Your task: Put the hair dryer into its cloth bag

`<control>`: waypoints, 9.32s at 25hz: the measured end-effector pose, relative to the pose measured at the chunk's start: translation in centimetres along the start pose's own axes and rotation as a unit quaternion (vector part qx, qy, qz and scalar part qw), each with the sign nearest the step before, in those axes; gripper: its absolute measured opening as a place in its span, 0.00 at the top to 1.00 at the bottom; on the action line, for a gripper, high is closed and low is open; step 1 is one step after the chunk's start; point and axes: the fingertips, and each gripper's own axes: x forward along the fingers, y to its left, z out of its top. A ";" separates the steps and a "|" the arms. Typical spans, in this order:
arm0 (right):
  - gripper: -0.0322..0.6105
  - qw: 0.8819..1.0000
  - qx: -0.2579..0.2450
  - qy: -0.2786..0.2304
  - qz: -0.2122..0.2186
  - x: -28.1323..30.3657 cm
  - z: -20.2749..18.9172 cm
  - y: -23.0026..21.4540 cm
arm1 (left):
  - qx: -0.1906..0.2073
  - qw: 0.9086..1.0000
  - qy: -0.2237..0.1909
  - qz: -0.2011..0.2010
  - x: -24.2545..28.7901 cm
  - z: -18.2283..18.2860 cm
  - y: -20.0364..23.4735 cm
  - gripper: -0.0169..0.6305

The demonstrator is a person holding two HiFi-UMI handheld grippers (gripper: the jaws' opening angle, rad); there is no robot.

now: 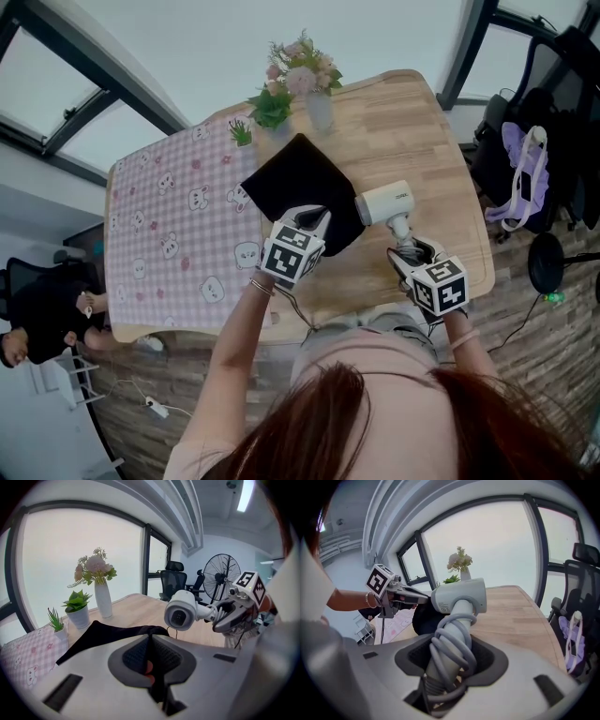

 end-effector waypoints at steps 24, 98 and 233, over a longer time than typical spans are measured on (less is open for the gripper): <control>0.63 0.994 -0.061 0.044 0.081 -0.6 -2.9 5.1 | -0.012 1.000 0.005 -0.005 -0.1 -0.2 0.3 0.94; 0.63 0.978 -0.039 0.132 0.156 10.6 -1.4 6.4 | -0.020 1.000 0.008 -0.017 -0.5 -0.1 0.8 0.94; 0.57 0.994 -0.034 0.037 0.093 23.5 6.1 5.5 | -0.076 0.997 0.024 0.006 -0.9 -3.2 1.0 0.94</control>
